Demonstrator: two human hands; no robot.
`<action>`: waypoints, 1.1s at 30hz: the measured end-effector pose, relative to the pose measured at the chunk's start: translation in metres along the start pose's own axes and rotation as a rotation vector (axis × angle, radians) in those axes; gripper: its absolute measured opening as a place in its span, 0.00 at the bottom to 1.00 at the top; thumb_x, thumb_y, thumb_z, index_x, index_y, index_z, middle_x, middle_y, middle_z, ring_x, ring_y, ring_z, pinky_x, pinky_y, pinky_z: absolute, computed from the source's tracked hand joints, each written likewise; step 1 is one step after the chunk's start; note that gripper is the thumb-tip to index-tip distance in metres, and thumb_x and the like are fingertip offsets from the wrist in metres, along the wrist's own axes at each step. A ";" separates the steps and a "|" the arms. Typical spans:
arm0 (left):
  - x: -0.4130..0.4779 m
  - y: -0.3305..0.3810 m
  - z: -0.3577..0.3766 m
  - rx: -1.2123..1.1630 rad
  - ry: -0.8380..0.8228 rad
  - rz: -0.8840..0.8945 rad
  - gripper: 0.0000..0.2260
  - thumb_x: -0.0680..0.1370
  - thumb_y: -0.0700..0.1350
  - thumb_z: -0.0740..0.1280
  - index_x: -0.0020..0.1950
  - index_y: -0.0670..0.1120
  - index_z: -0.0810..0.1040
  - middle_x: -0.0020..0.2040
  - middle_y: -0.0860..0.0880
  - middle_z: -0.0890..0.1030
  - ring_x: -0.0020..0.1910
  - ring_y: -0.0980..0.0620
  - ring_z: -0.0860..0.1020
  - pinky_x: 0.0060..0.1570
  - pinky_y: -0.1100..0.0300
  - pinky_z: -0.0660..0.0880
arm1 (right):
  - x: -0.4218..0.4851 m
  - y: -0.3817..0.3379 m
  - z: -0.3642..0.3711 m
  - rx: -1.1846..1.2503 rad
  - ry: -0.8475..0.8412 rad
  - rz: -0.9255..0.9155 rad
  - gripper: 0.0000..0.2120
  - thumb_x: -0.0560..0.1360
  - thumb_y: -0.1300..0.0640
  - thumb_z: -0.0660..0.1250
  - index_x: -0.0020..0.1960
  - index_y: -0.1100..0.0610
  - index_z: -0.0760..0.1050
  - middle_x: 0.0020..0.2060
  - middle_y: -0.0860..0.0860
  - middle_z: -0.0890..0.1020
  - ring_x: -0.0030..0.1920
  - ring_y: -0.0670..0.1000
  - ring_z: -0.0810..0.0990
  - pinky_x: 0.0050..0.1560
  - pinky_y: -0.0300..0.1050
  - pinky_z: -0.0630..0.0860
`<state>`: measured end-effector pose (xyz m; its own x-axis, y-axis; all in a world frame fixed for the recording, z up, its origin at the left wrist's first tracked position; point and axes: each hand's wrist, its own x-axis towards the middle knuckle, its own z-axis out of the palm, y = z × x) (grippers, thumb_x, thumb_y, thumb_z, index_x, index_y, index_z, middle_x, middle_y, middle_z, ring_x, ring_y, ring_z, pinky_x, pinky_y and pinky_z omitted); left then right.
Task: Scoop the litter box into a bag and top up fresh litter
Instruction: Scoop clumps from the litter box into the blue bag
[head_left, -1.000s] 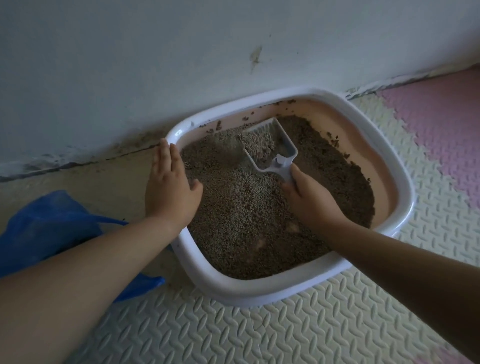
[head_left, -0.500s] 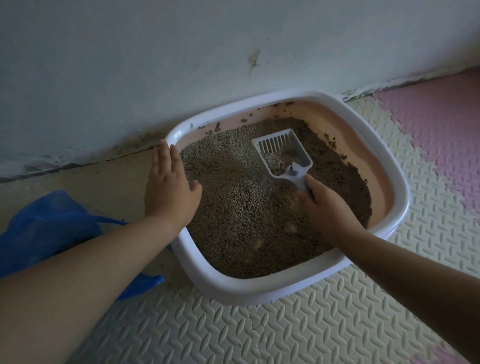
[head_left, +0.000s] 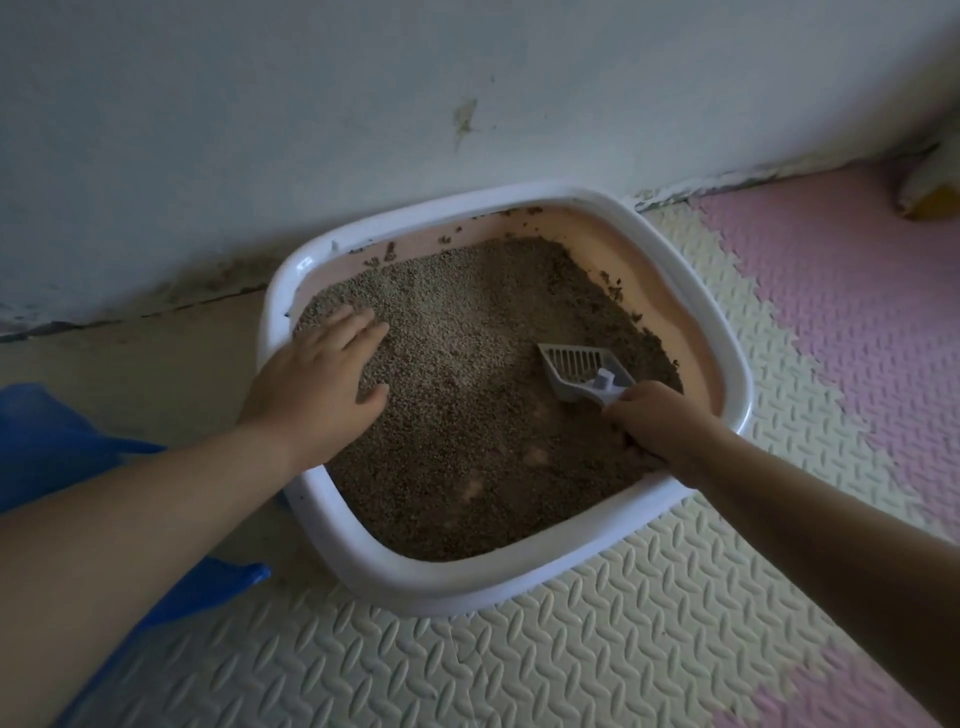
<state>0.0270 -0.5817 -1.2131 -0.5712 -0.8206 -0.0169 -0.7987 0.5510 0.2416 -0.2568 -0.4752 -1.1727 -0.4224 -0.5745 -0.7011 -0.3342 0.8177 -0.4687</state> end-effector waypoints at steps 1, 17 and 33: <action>0.000 0.001 -0.001 -0.010 -0.006 0.020 0.28 0.78 0.54 0.62 0.76 0.48 0.60 0.77 0.50 0.58 0.77 0.52 0.52 0.72 0.55 0.51 | -0.001 0.000 -0.001 0.009 -0.012 0.006 0.08 0.78 0.64 0.58 0.43 0.63 0.73 0.27 0.54 0.70 0.22 0.48 0.67 0.23 0.39 0.63; 0.003 -0.005 0.004 -0.032 0.076 -0.035 0.25 0.76 0.47 0.66 0.72 0.43 0.68 0.73 0.44 0.67 0.73 0.44 0.61 0.72 0.48 0.57 | 0.036 -0.034 -0.025 0.155 0.008 0.100 0.11 0.79 0.65 0.56 0.38 0.60 0.68 0.14 0.48 0.67 0.12 0.42 0.62 0.15 0.29 0.59; 0.003 -0.002 0.001 -0.059 0.068 -0.082 0.25 0.76 0.54 0.60 0.72 0.47 0.69 0.72 0.48 0.68 0.74 0.49 0.61 0.71 0.54 0.55 | 0.101 -0.081 0.038 -0.200 0.206 -0.143 0.17 0.80 0.63 0.53 0.66 0.61 0.70 0.57 0.59 0.78 0.52 0.57 0.79 0.50 0.49 0.76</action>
<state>0.0267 -0.5845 -1.2148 -0.4883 -0.8723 0.0263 -0.8290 0.4731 0.2984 -0.2408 -0.5982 -1.2260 -0.5140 -0.6953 -0.5023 -0.5530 0.7163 -0.4256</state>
